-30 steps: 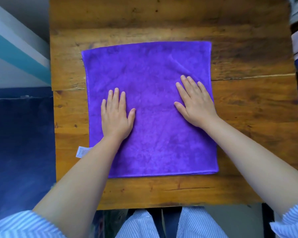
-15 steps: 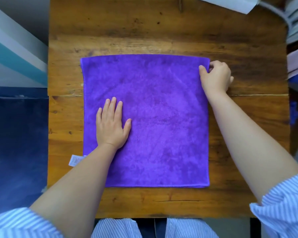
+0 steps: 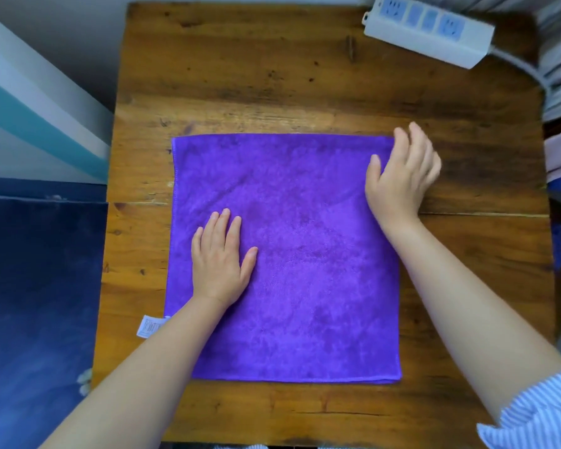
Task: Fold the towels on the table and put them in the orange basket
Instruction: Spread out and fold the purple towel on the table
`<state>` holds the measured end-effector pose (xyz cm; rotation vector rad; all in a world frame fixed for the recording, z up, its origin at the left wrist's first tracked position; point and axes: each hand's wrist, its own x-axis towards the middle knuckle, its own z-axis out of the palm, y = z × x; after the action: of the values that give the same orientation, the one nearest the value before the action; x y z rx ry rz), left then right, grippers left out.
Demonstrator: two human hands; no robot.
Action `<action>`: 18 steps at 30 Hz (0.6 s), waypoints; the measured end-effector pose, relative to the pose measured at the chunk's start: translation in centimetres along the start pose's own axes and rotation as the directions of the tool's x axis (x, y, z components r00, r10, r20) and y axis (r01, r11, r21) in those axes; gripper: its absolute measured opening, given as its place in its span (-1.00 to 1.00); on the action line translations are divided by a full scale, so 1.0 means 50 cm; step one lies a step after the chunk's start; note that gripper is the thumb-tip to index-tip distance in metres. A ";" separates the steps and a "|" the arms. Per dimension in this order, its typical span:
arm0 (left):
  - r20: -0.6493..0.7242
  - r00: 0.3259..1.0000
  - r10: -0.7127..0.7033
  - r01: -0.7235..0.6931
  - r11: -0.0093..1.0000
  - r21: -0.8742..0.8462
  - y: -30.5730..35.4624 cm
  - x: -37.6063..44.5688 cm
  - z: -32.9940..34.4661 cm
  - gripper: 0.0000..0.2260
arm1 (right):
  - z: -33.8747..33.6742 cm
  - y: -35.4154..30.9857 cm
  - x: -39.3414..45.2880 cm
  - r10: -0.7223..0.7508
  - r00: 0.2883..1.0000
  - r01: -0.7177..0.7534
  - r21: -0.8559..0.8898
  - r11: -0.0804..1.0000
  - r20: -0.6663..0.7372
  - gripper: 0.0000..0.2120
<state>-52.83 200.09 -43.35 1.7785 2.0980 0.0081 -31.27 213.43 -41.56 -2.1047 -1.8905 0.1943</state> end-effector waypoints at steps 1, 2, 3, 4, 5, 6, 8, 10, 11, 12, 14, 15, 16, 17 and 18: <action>-0.047 0.998 0.029 -0.030 1.000 -0.001 0.004 0.006 -0.007 -0.52 | 0.006 -0.018 -0.021 -0.148 0.988 0.148 0.008 0.989 0.033 -0.60; -0.083 0.995 0.055 -0.055 0.998 -0.003 0.008 0.018 -0.015 -0.55 | 0.015 -0.036 -0.037 -0.280 0.956 0.280 0.010 0.960 0.085 -0.60; -0.130 0.989 0.076 -0.078 0.997 -0.006 0.012 0.033 -0.020 -0.58 | 0.027 -0.055 -0.049 -0.381 0.910 0.385 0.008 0.923 0.163 -0.59; -0.154 0.984 0.085 -0.090 0.996 -0.022 0.017 0.054 -0.026 -0.62 | 0.039 -0.071 -0.055 -0.438 0.860 0.452 0.008 0.892 0.262 -0.57; -0.170 0.981 0.088 -0.097 0.994 -0.045 0.022 0.077 -0.029 -0.64 | 0.052 -0.082 -0.057 -0.461 0.811 0.492 0.007 0.871 0.360 -0.54; -0.162 0.983 0.082 -0.094 0.993 -0.068 0.028 0.102 -0.030 -0.64 | 0.065 -0.086 -0.055 -0.463 0.771 0.513 0.005 0.858 0.437 -0.52; -0.107 0.990 0.088 -0.095 0.993 -0.063 0.034 0.152 -0.026 -0.59 | 0.086 -0.083 -0.041 -0.453 0.738 0.528 -0.008 0.849 0.500 -0.49; -0.066 0.992 0.111 -0.112 0.994 -0.010 0.030 0.194 -0.019 -0.55 | 0.091 -0.075 -0.022 -0.459 0.730 0.541 -0.018 0.841 0.507 -0.48; -0.051 0.992 0.120 -0.119 0.993 0.022 0.024 0.209 -0.016 -0.53 | 0.089 -0.067 -0.011 -0.455 0.730 0.540 -0.020 0.842 0.510 -0.48; -0.036 0.991 0.127 -0.125 0.991 0.053 0.017 0.221 -0.016 -0.52 | 0.086 -0.055 0.003 -0.443 0.736 0.528 -0.024 0.849 0.511 -0.48; -0.019 0.988 0.151 -0.149 0.984 0.096 -0.002 0.237 -0.020 -0.50 | 0.076 -0.022 0.032 -0.397 0.768 0.481 -0.045 0.875 0.502 -0.47; -0.018 0.987 0.159 -0.157 0.982 0.109 -0.012 0.243 -0.024 -0.48 | 0.069 -0.001 0.046 -0.365 0.789 0.453 -0.066 0.889 0.493 -0.47; -0.020 0.987 0.160 -0.157 0.981 0.115 -0.022 0.251 -0.029 -0.47 | 0.062 0.021 0.060 -0.329 0.811 0.420 -0.089 0.903 0.484 -0.47; -0.028 0.988 0.155 -0.150 0.982 0.116 -0.031 0.258 -0.035 -0.47 | 0.054 0.042 0.072 -0.289 0.831 0.381 -0.109 0.918 0.475 -0.47; -0.033 0.989 0.143 -0.138 0.983 0.122 -0.039 0.266 -0.040 -0.48 | 0.046 0.060 0.083 -0.242 0.847 0.335 -0.124 0.934 0.473 -0.47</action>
<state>-56.86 212.86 -45.80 2.0108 2.0351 -0.0430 -28.58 217.57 -44.24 -1.9799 -2.5761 0.4757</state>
